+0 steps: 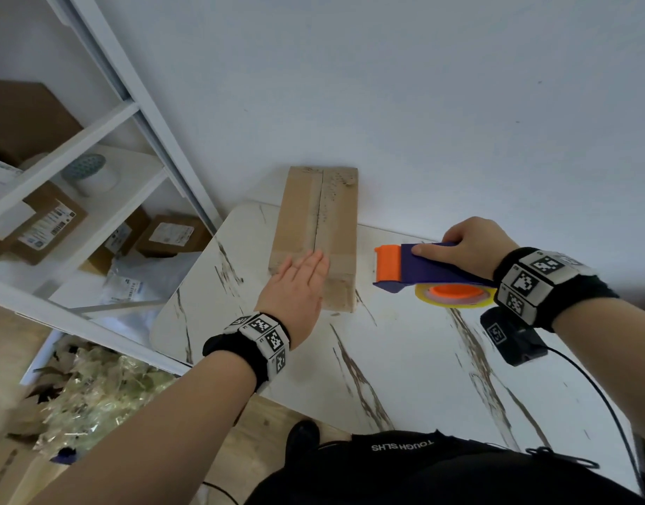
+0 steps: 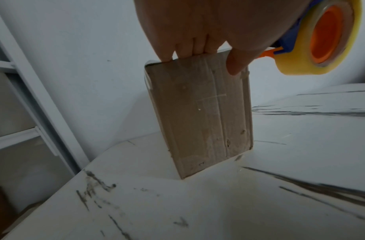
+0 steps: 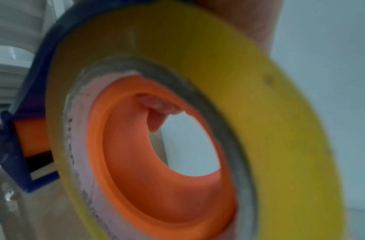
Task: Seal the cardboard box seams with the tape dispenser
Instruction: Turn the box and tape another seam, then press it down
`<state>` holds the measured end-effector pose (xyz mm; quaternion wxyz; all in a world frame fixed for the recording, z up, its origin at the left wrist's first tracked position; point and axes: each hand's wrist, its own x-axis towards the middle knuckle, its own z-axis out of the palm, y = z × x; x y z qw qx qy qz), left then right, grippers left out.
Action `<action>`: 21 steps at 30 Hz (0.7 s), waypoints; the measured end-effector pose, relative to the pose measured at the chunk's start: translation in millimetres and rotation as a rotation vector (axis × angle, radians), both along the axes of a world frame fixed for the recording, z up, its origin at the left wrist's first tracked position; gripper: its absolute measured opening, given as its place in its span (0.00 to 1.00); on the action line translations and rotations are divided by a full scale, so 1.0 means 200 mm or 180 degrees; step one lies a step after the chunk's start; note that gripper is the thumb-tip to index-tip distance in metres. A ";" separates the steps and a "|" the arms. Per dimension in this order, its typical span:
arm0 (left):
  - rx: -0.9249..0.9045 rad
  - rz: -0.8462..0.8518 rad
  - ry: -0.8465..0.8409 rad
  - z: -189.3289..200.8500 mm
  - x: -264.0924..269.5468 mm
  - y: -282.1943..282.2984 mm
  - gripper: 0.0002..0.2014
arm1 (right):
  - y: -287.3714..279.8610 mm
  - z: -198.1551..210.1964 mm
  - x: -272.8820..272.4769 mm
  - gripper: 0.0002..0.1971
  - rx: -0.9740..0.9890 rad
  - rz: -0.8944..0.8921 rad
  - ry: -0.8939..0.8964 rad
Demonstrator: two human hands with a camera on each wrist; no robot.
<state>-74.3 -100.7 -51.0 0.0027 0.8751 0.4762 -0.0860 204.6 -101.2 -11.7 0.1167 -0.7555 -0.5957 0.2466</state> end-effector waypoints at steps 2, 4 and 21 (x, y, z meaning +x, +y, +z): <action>-0.0022 -0.0015 -0.0019 0.01 0.00 0.00 0.29 | 0.00 -0.01 0.00 0.25 -0.0034 -0.0016 0.0029; -0.0078 -0.0019 -0.0043 0.02 0.00 0.00 0.29 | 0.01 -0.01 -0.01 0.24 -0.0084 -0.0013 0.0005; -0.0234 -0.0193 -0.0153 0.01 0.20 0.00 0.35 | -0.01 -0.01 -0.12 0.30 -0.0049 -0.0044 -0.0400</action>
